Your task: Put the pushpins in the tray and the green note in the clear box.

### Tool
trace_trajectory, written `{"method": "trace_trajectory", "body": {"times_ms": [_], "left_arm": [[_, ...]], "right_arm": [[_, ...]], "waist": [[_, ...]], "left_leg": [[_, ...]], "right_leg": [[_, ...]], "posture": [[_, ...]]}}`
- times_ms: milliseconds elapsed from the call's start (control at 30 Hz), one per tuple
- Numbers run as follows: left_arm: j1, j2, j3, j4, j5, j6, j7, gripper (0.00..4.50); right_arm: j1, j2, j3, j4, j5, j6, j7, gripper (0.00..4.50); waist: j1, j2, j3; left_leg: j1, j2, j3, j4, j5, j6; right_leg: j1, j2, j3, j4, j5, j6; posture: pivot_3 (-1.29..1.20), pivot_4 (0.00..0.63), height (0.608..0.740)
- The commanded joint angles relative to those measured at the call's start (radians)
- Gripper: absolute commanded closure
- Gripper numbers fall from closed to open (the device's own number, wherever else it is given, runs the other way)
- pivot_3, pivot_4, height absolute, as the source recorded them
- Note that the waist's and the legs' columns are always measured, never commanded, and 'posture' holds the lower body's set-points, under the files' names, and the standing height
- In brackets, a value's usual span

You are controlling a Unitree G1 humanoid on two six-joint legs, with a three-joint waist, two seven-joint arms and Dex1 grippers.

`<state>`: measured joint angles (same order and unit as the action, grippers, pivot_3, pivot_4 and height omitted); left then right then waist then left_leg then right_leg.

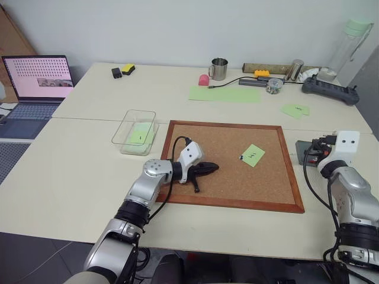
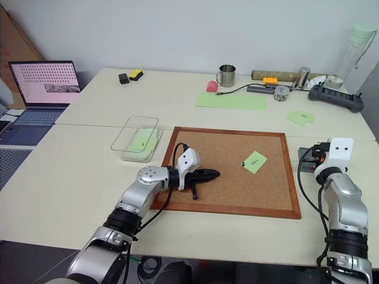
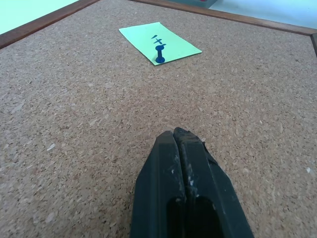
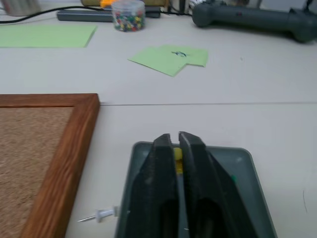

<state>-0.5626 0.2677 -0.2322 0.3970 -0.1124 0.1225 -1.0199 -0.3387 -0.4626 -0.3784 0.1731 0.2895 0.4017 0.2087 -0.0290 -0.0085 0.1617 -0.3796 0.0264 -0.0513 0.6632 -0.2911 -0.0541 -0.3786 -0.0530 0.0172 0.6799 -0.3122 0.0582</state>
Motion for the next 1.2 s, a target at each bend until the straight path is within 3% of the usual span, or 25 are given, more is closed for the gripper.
{"method": "trace_trajectory", "body": {"times_ms": [33,200,467,833,1200], "left_arm": [[0.016,0.004,-0.011,-0.003,0.005,0.003,-0.002,4.5],[0.023,0.006,-0.011,-0.009,0.006,0.003,0.004,4.5],[0.019,0.003,-0.013,-0.005,0.006,0.001,0.002,4.5],[0.014,-0.002,-0.014,0.0,0.006,0.001,0.001,4.5],[0.018,-0.002,-0.014,-0.01,0.005,0.009,0.005,4.5]], "right_arm": [[-0.02,-0.009,-0.034,0.004,0.017,-0.012,-0.004,3.14],[-0.008,-0.013,-0.033,0.008,0.015,-0.02,-0.005,2.17],[0.012,-0.013,-0.019,-0.036,0.016,-0.045,0.019,2.17],[0.13,0.019,0.292,-0.328,0.049,-0.027,0.319,2.17],[0.065,0.087,0.42,-0.229,-0.031,-0.06,0.326,2.17]], "waist": [[0.0,0.0,0.0],[0.0,0.0,0.0],[0.0,0.0,0.0],[0.0,0.0,0.0],[0.0,0.0,0.0]], "left_leg": [[0.0,0.0,0.0,0.0,0.0,0.0],[0.0,0.0,0.0,0.0,0.0,0.0],[0.0,0.0,0.0,0.0,0.0,0.0],[0.0,0.0,-0.001,0.0,0.0,0.0],[0.0,0.0,-0.001,0.0,0.0,0.0]], "right_leg": [[0.0,0.0,0.0,0.0,0.0,0.0],[0.0,0.0,0.0,0.0,0.0,0.0],[0.0,0.0,0.0,0.0,0.0,0.0],[0.0,0.0,0.0,0.0,0.0,0.0],[0.0,0.0,-0.001,0.0,0.0,0.0]], "posture": [[0.0,0.15,0.74],[0.0,0.15,0.74],[0.0,0.15,0.74],[0.0,0.15,0.74],[0.0,0.15,0.74]]}}
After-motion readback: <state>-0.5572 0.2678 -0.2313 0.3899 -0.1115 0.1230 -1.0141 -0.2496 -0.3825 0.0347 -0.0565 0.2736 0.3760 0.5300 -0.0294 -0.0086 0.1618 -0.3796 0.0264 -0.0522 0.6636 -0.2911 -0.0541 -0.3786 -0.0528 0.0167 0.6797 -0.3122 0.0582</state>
